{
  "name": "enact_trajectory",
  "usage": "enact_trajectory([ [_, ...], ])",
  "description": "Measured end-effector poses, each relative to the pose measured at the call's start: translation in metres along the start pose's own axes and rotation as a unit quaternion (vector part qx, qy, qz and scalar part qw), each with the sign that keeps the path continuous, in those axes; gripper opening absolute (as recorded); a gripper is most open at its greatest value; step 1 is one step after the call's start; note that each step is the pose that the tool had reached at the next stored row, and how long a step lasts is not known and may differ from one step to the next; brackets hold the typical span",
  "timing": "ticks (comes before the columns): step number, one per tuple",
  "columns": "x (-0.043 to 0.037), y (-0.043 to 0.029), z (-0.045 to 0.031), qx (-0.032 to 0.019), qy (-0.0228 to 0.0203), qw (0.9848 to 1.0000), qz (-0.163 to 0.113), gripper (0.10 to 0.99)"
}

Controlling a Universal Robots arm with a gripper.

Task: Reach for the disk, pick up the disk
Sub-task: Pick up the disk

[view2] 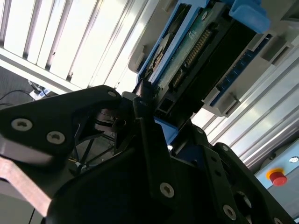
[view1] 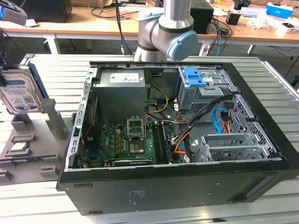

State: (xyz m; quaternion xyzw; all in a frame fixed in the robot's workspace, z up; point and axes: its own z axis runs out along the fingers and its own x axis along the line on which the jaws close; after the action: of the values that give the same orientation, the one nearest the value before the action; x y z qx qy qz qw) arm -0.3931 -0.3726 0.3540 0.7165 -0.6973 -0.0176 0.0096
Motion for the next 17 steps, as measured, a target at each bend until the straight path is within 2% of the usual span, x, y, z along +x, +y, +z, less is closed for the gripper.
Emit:
enact_trajectory([
  [9, -0.0001, -0.0001, -0.0124, 0.0, 0.0, 1.0, 0.0, 0.369],
  [11, -0.0002, -0.0001, -0.02, 0.0, 0.0, 1.0, 0.0, 0.369],
  [17, -0.0003, -0.0002, -0.0289, 0.0001, 0.0, 1.0, 0.0, 0.369],
])
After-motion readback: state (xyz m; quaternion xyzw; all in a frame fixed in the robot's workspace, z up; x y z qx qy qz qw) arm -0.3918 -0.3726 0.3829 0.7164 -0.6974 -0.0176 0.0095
